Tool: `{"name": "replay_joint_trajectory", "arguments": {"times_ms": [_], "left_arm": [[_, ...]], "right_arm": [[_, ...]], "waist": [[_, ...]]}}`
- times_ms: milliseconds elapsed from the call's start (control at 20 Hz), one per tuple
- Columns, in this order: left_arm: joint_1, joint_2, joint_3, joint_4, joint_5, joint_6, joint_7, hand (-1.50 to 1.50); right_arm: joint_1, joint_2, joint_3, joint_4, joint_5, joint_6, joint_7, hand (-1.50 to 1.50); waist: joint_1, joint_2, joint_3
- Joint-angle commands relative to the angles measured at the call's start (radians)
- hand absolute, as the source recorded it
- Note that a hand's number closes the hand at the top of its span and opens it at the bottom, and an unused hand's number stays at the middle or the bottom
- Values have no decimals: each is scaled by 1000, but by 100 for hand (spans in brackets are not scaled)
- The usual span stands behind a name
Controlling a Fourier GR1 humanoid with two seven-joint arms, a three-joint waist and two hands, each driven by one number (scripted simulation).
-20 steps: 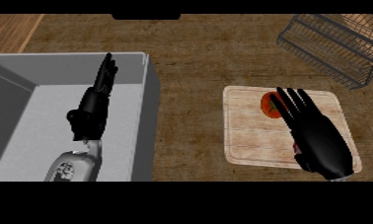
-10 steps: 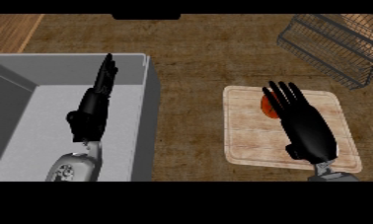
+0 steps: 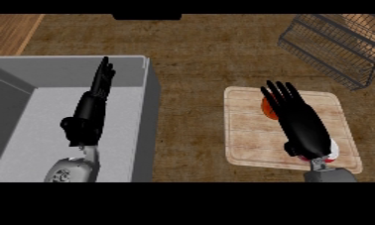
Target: Pick the tomato from the cutting board and place it in the tiered basket
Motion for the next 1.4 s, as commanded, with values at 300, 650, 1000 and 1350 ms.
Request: {"name": "replay_joint_trajectory", "arguments": {"times_ms": [300,650,1000,1350], "left_arm": [[18,-5,-1,-48,2,-26,49,0],[10,-11,-12,-14,-18,-20,5,0],[-31,-6,-12,-21,-20,-21,31,0],[-61,-33,-42,22,-40,-14,45,0]], "right_arm": [[-76,22,-40,141,-11,-149,-37,150],[-180,57,-87,271,106,-194,97,150],[-232,180,-341,326,51,233,621,150],[-611,183,-395,466,67,375,1123,150]], "waist": [[2,5,4],[13,8,4],[37,33,-1],[67,21,4]]}}
